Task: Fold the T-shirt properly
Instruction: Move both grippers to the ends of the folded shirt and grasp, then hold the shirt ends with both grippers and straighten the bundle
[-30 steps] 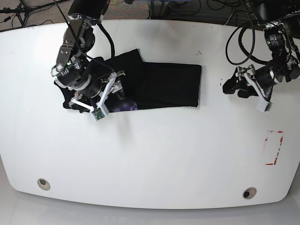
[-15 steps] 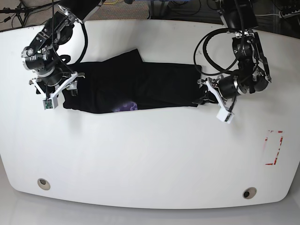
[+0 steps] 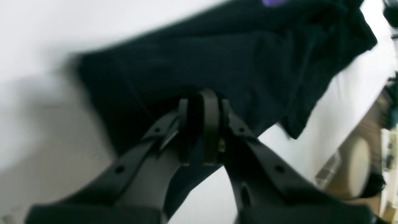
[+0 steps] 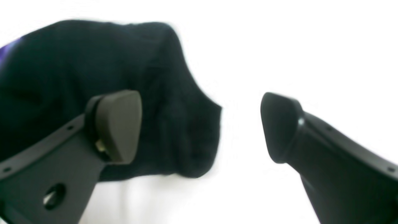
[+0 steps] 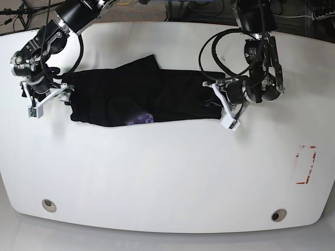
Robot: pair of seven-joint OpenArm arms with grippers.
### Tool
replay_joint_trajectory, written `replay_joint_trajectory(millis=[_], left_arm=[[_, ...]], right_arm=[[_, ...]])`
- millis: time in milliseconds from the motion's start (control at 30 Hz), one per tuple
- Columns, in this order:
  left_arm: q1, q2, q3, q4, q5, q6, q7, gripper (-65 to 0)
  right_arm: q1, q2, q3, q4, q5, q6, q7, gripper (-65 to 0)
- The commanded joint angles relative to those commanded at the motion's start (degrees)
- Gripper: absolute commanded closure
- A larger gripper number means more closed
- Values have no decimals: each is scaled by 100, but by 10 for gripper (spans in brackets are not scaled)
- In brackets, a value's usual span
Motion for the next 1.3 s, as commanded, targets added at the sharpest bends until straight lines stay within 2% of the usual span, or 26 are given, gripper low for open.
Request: replay_joint_trajectory(millis=[133, 267, 467, 667, 833, 967, 1300], left_arm=[[9, -62, 0, -334, 0, 0, -316, -47], [88, -255, 0, -404, -9, 0, -378, -47], [114, -422, 0, -396, -18, 0, -387, -47], [97, -484, -26, -396, -18, 0, -387, -47], [97, -607, -26, -396, -18, 0, -378, -47], [97, -615, -18, -378, -18, 0, -378, -47], [105, -615, -26, -369, -18, 0, -369, -47]], right_arm=[[26, 229, 105, -571, 615, 0, -88, -575], [26, 492, 123, -1178, 1424, 0, -193, -575], [18, 800, 123, -1864, 2119, 0, -193, -575], [18, 879, 123, -2145, 2374, 0, -193, -575], [-9, 818, 105, -2154, 2365, 0, -193, -575], [-26, 571, 88, -2145, 2338, 0, -202, -575], [-123, 343, 79, -2154, 2338, 0, -202, -575]])
